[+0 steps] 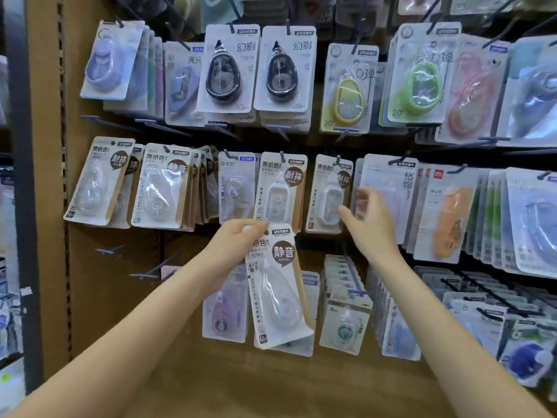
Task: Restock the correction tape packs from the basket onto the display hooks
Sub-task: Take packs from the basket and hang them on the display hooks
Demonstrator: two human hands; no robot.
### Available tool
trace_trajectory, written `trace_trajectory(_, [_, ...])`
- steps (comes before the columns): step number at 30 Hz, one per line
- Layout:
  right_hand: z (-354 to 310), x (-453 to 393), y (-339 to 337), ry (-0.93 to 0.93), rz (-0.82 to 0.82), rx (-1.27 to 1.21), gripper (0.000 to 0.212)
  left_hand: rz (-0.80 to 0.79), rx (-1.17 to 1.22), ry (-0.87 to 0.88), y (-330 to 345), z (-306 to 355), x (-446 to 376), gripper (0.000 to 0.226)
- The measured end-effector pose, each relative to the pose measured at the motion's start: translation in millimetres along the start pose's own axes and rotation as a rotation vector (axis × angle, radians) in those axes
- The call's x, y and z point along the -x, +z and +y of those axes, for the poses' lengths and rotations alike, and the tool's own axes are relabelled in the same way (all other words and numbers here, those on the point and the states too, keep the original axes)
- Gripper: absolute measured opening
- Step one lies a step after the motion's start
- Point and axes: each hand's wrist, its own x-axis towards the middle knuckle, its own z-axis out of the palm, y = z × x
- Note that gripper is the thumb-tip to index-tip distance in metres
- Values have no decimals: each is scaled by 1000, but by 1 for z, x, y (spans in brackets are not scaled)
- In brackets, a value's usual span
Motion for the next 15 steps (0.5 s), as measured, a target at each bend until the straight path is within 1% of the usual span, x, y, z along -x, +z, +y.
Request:
trace_trajectory(2, [9,-22,11,59,-95,75,66,18,39,-20,-2,1,-2,32])
trace_trajectory(4, [14,-32,23,112,-93,53,70,25,40,-21,-4,3,-2,32])
trace_trajectory(7, [13,-36,31,147,-9,-23,58,34,3,4,-7,3,-3,33])
trace_trajectory(10, [7,-29,27,60,53,-40,50,41,-22,24,-12,2,-4,32])
trace_trajectory(12, [-2,-26,14,58,37,-76,50,37,-32,33,-15,1,-4,32])
trace_trajectory(15, [-16,-41,-25,226,-60,-273,39,38,-20,28,-18,-2,-4,31])
